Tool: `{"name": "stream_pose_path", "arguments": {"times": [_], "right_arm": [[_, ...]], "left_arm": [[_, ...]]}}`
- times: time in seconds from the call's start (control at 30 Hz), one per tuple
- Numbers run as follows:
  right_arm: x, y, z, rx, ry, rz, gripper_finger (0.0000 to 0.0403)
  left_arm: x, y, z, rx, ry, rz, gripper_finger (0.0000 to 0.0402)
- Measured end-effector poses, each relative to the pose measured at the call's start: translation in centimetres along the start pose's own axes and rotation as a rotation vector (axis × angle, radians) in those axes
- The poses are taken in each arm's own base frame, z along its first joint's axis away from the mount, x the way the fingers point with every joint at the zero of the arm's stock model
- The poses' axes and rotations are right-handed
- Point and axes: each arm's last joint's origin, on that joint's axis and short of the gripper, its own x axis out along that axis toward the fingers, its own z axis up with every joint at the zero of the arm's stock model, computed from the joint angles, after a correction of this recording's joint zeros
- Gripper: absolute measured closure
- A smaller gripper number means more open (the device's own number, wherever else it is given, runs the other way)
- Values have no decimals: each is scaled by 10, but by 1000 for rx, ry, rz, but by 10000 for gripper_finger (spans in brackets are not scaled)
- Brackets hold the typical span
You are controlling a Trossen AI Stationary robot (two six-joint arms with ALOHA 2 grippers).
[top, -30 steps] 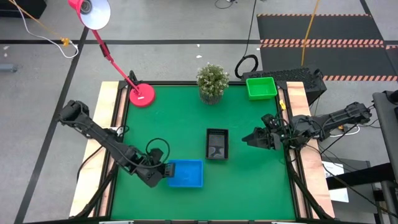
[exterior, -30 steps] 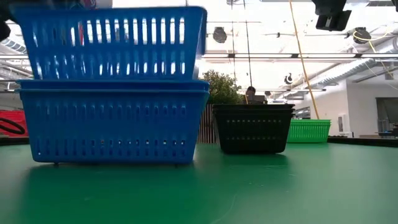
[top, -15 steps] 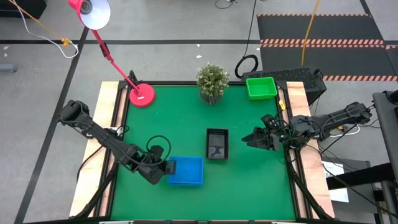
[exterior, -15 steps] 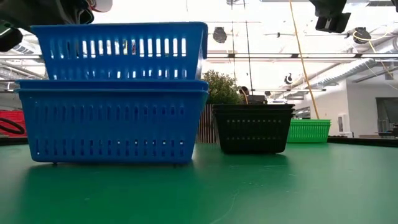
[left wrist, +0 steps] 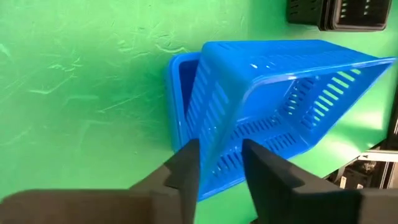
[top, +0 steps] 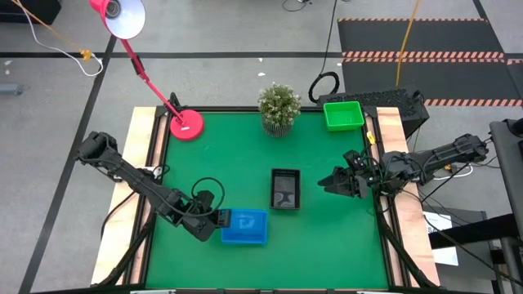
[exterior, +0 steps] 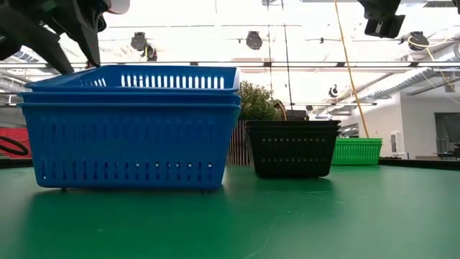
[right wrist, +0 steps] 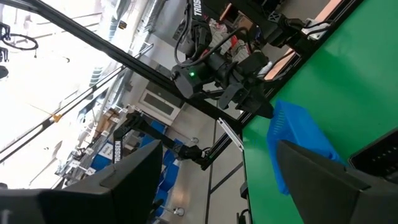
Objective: Stack baskets by color
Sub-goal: Stack the right blue bin on the left stacked blue bins
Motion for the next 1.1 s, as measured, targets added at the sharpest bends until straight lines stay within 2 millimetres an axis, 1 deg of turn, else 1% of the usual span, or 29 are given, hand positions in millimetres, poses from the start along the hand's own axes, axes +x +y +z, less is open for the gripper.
{"name": "stream_pose_path", "arguments": {"times": [0.13,0.2,0.23,0.3,0.43,0.47,0.5,0.63,0.7,0.97,1.03,1.1], "right_arm": [[0,0,0,-1,3,-5,99],[0,-1,0,-1,5,-8,99],[0,-1,0,-1,5,-8,99],[0,-1,0,-1,5,-8,99],[0,-1,-1,-1,8,-14,99],[0,-1,-1,-2,9,-15,99],[0,-2,-1,-3,10,-16,99],[0,-2,-1,-4,12,-19,99],[0,-2,-1,-4,12,-20,99],[0,-3,-2,-3,20,-33,99],[0,-3,-2,-3,22,-36,99],[0,-4,-2,-3,22,-37,99]], "left_arm": [[0,2,1,5,2,21,252],[0,1,0,6,9,20,249],[0,1,0,6,14,19,255],[0,1,0,8,17,15,283],[0,0,-1,31,20,10,375],[0,0,-1,38,18,7,387],[0,0,0,42,13,4,390],[0,-1,1,37,10,2,384],[-1,-2,1,23,22,-8,393],[-14,-7,2,-30,86,-66,398],[-14,-7,1,-34,87,-70,388],[-14,-7,1,-37,87,-69,370]]}}
